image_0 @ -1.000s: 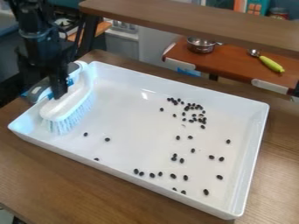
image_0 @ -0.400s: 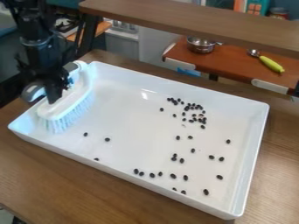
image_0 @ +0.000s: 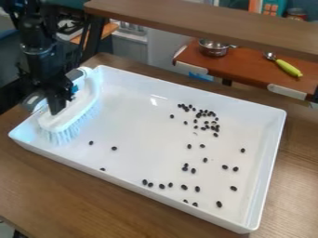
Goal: Sweep into pile
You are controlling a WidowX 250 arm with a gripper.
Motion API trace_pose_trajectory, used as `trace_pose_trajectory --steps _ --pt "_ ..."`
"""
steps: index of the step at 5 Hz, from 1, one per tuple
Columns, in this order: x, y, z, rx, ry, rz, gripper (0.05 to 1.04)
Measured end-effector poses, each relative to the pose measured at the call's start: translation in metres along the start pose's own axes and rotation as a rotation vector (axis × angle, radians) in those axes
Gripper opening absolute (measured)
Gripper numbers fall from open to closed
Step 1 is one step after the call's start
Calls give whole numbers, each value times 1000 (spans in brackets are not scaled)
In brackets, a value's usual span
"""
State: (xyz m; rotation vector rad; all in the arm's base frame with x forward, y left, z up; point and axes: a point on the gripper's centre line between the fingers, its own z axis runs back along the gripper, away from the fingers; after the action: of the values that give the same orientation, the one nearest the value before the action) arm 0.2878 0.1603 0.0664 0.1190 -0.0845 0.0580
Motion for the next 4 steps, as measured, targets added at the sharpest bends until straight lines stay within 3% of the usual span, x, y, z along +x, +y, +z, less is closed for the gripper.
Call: trace_pose_trajectory --steps 2,4 --pt "-21 -31 4 -52 65 -32 489" --pt "-27 -69 4 -66 41 -36 489"
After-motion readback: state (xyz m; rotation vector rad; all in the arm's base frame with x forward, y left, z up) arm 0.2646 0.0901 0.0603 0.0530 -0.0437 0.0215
